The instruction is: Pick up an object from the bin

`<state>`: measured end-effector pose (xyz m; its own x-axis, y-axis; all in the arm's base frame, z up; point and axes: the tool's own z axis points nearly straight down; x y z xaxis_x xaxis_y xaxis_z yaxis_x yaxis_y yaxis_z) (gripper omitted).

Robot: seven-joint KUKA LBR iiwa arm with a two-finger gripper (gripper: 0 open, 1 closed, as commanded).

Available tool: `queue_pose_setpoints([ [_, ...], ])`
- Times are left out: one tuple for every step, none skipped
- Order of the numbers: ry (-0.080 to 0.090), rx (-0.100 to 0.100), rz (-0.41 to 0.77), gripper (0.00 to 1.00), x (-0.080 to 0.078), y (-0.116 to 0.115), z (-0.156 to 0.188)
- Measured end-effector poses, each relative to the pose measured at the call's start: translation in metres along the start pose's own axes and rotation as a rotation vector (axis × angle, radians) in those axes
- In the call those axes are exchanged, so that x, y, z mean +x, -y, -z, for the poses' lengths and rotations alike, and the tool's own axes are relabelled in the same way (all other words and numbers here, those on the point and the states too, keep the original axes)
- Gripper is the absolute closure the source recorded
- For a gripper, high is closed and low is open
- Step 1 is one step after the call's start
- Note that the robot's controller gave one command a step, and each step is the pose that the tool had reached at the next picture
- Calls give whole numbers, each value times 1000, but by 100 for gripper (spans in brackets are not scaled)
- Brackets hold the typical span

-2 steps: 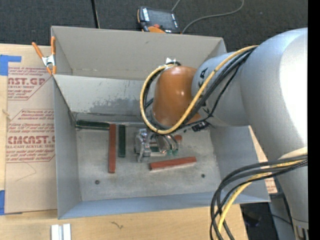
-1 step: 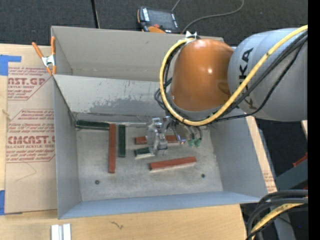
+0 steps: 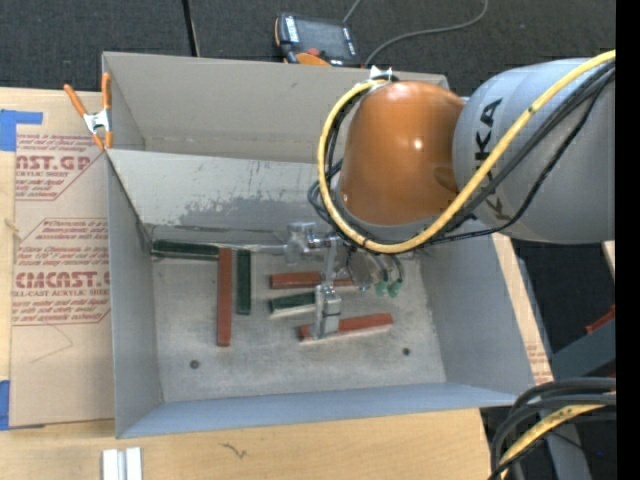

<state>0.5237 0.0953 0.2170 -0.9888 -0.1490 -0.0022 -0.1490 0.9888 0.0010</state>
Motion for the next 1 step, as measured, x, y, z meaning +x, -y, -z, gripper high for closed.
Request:
queue_pose_setpoints([
  [-3, -1, 3, 0, -4, 46, -149],
])
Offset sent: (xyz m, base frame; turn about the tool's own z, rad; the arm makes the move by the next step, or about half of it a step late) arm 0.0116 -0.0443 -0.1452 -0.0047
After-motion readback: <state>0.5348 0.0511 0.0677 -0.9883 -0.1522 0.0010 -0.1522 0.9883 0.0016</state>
